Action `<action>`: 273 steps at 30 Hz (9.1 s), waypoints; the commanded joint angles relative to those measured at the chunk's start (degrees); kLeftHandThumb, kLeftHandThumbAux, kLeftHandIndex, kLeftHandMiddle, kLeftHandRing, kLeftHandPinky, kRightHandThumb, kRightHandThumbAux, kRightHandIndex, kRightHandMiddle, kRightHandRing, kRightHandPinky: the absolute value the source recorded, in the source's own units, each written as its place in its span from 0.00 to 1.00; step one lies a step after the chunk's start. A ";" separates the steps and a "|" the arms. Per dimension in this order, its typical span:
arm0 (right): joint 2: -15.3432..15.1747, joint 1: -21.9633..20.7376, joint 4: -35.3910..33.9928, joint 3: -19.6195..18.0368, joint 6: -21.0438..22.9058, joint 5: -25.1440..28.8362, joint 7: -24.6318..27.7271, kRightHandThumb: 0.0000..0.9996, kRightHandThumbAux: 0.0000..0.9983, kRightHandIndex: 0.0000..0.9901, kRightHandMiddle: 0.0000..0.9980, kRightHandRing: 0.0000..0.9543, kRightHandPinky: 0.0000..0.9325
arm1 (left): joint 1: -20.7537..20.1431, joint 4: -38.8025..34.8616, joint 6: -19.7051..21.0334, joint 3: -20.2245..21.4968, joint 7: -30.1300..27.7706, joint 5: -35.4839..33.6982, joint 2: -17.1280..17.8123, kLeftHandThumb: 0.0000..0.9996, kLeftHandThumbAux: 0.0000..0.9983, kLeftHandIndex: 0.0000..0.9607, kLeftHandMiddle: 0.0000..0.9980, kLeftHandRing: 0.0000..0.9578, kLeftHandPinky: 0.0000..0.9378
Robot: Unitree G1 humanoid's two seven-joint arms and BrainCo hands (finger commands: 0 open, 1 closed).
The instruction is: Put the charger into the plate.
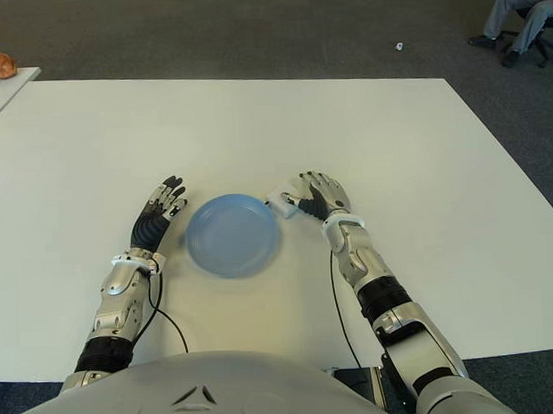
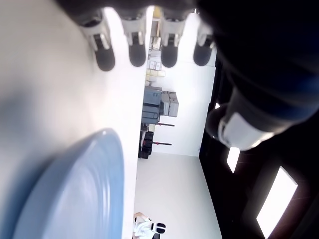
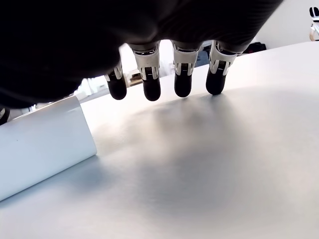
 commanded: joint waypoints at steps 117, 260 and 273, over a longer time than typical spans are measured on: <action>-8.96 16.88 -15.43 -15.37 -16.93 12.85 -0.02 0.22 0.15 0.00 0.00 0.00 0.00 | 1.03 0.47 5.00 2.41 -0.17 -1.00 2.07 0.00 0.57 0.06 0.12 0.12 0.15; -8.46 15.32 4.73 -3.26 -23.12 -5.71 -22.64 0.27 0.15 0.00 0.00 0.00 0.00 | 0.28 -1.05 5.86 2.69 -0.61 -0.94 7.42 0.00 0.61 0.04 0.10 0.11 0.12; -9.23 15.18 6.25 -1.61 -22.47 -7.33 -25.58 0.29 0.16 0.00 0.00 0.00 0.00 | 0.87 -2.91 6.73 2.39 -0.43 -0.62 8.18 0.00 0.60 0.05 0.11 0.11 0.12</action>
